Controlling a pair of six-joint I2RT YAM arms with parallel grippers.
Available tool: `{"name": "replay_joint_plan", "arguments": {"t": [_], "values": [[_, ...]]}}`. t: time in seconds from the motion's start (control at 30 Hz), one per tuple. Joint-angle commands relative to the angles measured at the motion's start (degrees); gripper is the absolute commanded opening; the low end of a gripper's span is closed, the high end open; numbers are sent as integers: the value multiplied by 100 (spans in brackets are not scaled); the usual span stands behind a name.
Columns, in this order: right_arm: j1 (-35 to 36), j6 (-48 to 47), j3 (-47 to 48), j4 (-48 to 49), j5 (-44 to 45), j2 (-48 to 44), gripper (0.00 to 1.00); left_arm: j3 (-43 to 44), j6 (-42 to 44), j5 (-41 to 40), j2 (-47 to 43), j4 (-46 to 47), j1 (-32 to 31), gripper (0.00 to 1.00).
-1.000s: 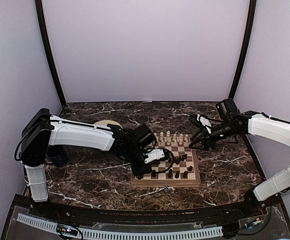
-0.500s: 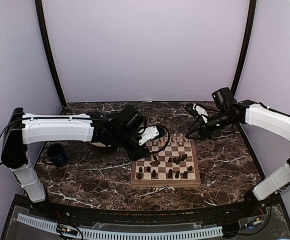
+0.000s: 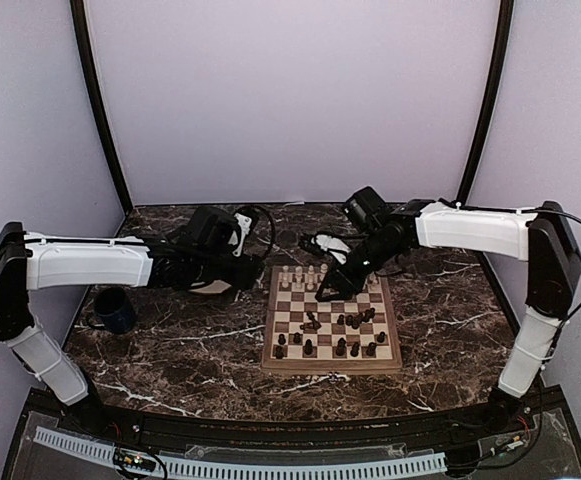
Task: Set up the chess pieces on the board
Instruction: Pick up the chess pile from the chessboard.
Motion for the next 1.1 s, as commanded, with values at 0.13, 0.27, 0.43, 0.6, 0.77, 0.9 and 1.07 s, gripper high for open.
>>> {"name": "replay_joint_plan", "arguments": {"t": [0.13, 0.27, 0.43, 0.6, 0.77, 0.9, 1.07], "values": [[417, 431, 305, -152, 724, 544, 50, -374, -665, -57, -436, 649, 24, 64], [521, 397, 475, -291, 785, 775, 51, -387, -736, -9, -372, 639, 27, 64], [620, 372, 453, -344, 902, 937, 51, -391, -877, 160, -280, 690, 27, 63], [667, 312, 403, -371, 896, 1004, 51, -397, -983, 279, -208, 725, 27, 61], [717, 309, 413, -394, 982, 1113, 50, -408, -989, 377, -171, 771, 27, 60], [741, 309, 380, -410, 1130, 1143, 50, -406, -994, 383, -169, 745, 27, 59], [740, 322, 277, -372, 1344, 1122, 47, -432, -1012, 416, -151, 752, 27, 59]]}}
